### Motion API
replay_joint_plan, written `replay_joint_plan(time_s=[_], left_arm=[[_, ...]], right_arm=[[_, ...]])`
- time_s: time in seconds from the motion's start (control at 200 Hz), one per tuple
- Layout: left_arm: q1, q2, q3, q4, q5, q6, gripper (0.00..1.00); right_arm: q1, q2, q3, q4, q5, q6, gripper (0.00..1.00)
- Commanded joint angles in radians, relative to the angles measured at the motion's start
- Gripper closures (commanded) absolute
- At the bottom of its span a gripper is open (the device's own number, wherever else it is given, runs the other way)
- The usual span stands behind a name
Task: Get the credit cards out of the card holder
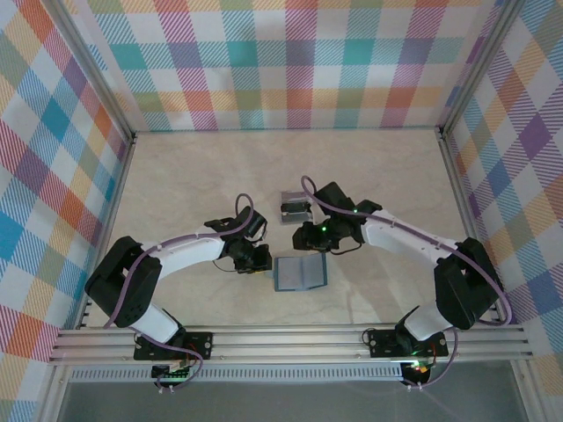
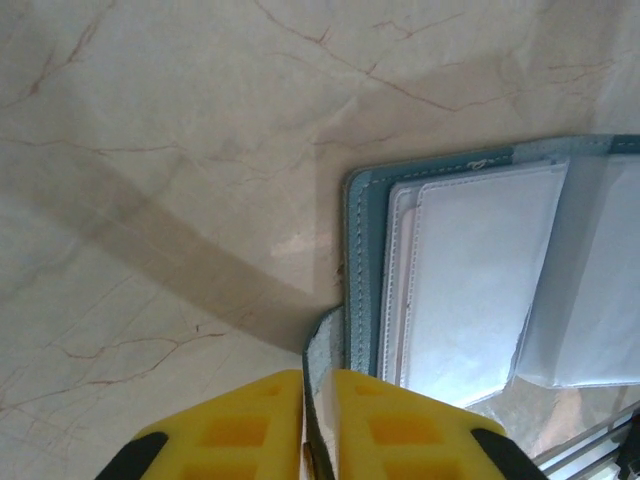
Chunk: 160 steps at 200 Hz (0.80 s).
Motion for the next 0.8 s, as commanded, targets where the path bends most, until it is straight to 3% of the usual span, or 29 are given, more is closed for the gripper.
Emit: replay_joint_plan(time_s=[0.0,0.24,0.795], left_arm=[[-0.008,-0.004,-0.019,0.015,0.019,0.005,0.89],[-0.010,-0.032,-0.046,0.022,0.023,0.001,0.94],[-0.011,-0.069,-0.112,0.052,0.025,-0.016,0.96]], right_arm=[[0.022,-0.007,-0.035,0.085,-0.075,0.104,0.64],[0.073,0.071,-0.063,0.203,-0.118,0.223,0.68],[0.182,0.287,0.018,0.201,-0.073,0.236,0.74]])
